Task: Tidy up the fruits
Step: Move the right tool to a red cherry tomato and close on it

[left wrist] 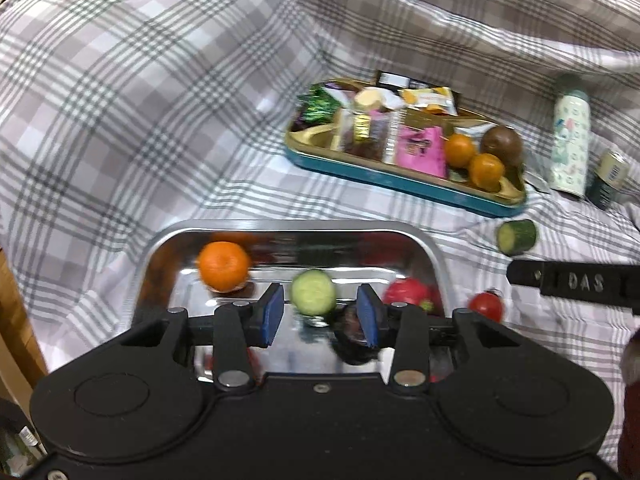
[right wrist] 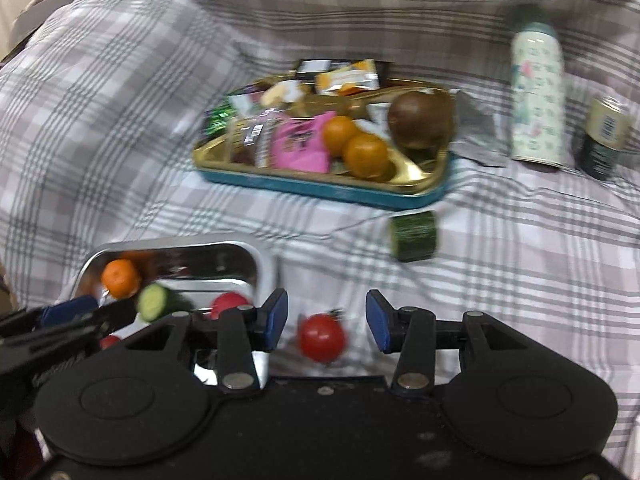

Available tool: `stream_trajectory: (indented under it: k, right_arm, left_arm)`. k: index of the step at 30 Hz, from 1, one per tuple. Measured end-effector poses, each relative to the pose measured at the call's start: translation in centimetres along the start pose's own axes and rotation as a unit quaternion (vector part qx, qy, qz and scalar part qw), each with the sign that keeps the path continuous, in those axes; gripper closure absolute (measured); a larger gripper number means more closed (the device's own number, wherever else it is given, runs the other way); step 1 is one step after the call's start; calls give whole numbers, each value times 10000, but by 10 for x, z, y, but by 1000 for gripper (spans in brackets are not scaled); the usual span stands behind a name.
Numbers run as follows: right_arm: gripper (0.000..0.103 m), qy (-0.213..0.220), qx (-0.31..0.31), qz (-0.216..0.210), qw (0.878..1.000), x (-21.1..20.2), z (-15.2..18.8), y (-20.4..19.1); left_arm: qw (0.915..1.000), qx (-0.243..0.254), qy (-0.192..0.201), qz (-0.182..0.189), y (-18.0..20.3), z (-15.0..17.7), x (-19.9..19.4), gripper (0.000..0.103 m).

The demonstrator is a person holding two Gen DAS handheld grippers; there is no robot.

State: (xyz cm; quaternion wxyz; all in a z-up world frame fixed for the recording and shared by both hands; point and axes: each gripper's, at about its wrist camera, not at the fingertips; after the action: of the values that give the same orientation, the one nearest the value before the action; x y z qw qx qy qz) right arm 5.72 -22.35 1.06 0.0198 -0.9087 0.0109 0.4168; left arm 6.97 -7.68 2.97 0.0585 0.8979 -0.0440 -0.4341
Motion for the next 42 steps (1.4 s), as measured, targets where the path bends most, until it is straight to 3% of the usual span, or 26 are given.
stream_trajectory:
  k: [15,18,21,27,35,42]
  right_arm:
    - [56,-391,738,463,9954,9,-4,71]
    - [56,-358,825,342,9954,6,-2,80]
    - [56,-381,878,-64,9954,5,1,85]
    - [56,-407,370,-324,9980,3,7,65]
    - [56,-397,-256,-639,9968,8,15,34]
    - [56,-367,-427,-775,9954,15,18,20]
  left_arm:
    - [9964,633,-67,557,66,17,4,55]
    - [9957,711,-71,597,71,20,3,55]
    - [9957,740,-49,552,72,22,3,55]
    - [9979,593,4,268,63,16,5,55]
    - [9989,351,-68,301,49,9,9,55]
    - [9994,139,-114,296,35,5,13,55]
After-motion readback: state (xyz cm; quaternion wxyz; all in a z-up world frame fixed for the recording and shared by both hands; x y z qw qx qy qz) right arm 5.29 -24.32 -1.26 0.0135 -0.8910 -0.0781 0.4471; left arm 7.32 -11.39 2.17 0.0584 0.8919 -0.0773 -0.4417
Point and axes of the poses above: each gripper's, at about its wrist camera, not at the fingertips, and x roughly the way its jaws point, y to its right, z to its underside, and after that the axes turned 10 degrees about -x, right-handed
